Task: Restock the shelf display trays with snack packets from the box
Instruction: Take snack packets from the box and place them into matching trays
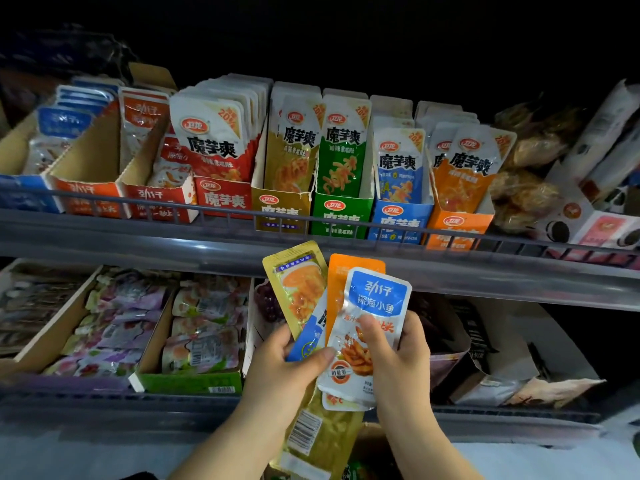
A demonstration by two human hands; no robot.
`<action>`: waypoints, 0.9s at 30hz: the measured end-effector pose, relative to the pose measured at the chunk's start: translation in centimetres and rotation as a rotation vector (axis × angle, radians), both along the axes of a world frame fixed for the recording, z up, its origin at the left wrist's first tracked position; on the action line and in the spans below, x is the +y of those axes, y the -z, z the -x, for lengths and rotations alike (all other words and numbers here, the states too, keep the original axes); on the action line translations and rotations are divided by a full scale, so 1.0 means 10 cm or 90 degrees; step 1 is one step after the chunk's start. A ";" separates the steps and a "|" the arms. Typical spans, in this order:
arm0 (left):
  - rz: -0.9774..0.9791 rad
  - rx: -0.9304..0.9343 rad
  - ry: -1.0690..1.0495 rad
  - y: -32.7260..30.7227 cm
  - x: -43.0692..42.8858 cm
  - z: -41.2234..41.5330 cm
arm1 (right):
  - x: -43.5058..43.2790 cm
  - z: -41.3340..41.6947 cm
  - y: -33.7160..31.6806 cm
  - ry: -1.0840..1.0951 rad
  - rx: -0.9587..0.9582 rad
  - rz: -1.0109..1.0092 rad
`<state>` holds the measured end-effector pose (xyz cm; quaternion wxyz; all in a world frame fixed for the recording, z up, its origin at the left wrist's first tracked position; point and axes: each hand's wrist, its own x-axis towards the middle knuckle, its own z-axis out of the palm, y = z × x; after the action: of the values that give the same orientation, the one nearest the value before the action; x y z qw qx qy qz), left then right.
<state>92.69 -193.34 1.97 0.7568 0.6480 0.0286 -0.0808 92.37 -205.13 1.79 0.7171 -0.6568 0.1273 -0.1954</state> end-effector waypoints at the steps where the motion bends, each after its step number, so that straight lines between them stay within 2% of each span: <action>1: 0.001 0.004 -0.001 0.00 0.00 0.00 | 0.01 -0.01 0.01 0.000 0.003 -0.006; 7: -0.010 0.014 0.034 -0.04 -0.02 0.01 | 0.05 -0.01 -0.01 -0.041 0.015 -0.012; 13: -0.004 0.004 0.011 -0.06 -0.01 -0.02 | 0.07 -0.03 -0.07 -0.002 0.000 -0.047; 20: 0.019 -0.003 0.016 -0.10 0.01 -0.03 | 0.00 -0.03 -0.13 0.053 0.053 -0.176; 27: 0.022 -0.029 0.047 -0.21 0.00 -0.01 | -0.08 0.02 -0.28 0.121 0.058 -0.178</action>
<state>92.82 -193.33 4.08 0.7651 0.6368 -0.0143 -0.0944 92.16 -205.94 4.56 0.7731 -0.5439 0.2471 -0.2131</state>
